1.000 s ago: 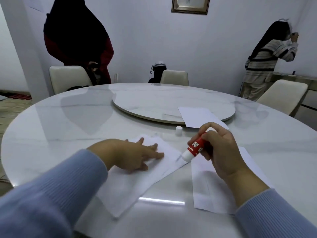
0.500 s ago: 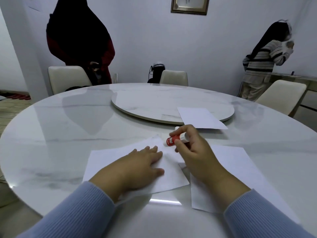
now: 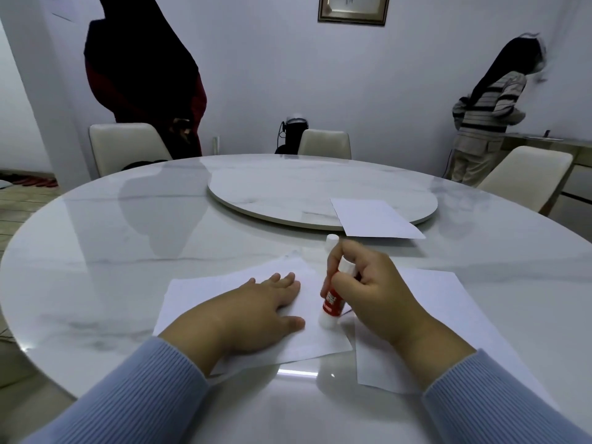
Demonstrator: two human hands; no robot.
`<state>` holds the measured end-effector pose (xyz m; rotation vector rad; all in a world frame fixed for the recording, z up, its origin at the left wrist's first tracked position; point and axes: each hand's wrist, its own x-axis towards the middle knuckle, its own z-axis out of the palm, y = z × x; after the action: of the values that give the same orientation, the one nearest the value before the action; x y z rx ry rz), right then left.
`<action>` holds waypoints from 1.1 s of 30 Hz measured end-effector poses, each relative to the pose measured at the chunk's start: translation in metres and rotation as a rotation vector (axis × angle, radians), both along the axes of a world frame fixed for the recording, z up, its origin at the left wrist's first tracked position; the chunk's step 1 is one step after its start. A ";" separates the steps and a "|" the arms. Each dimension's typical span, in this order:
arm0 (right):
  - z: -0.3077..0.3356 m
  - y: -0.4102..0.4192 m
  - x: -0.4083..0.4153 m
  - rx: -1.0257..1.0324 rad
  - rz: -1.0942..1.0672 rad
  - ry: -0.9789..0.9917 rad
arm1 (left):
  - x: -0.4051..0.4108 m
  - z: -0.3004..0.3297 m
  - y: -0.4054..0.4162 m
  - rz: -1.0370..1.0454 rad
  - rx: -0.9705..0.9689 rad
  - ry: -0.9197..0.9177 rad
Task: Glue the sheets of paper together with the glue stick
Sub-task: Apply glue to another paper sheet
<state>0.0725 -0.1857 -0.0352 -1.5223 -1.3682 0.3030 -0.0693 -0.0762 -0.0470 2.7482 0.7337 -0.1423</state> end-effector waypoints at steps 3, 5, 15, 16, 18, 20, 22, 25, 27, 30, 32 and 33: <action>0.000 -0.005 -0.001 -0.067 0.116 0.056 | -0.001 -0.001 0.001 -0.004 0.003 -0.003; 0.000 -0.005 0.000 -0.070 0.174 0.198 | -0.001 -0.001 0.002 -0.008 0.007 0.000; -0.005 0.001 0.018 0.325 -0.233 0.315 | -0.011 0.012 0.007 0.309 0.163 -0.026; -0.006 0.002 0.017 0.335 -0.247 0.281 | -0.010 0.008 0.005 0.307 0.177 0.069; -0.007 0.002 0.016 0.345 -0.268 0.241 | -0.013 0.010 0.006 0.185 0.080 0.195; -0.008 0.002 0.014 0.335 -0.280 0.207 | -0.017 0.022 0.014 0.101 -0.001 0.183; -0.006 0.002 0.010 0.312 -0.250 0.183 | -0.015 0.024 0.020 0.131 0.004 0.046; 0.000 0.010 0.005 0.207 -0.193 0.118 | -0.004 0.008 0.013 0.230 0.033 -0.086; 0.007 0.021 0.002 0.075 -0.155 0.034 | 0.000 -0.008 0.011 0.208 0.095 -0.027; 0.017 0.046 -0.002 -0.060 -0.082 -0.032 | 0.000 -0.017 0.013 0.215 0.142 0.013; 0.021 0.064 -0.006 -0.124 -0.041 -0.088 | 0.000 -0.018 0.012 0.242 0.152 0.021; 0.021 0.072 -0.007 -0.158 -0.028 -0.120 | 0.001 -0.017 0.011 0.249 0.148 0.025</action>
<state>0.0654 -0.1137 -0.0145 -1.7124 -1.4431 0.3131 -0.0685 -0.0653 -0.0639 2.7655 1.1268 -0.0710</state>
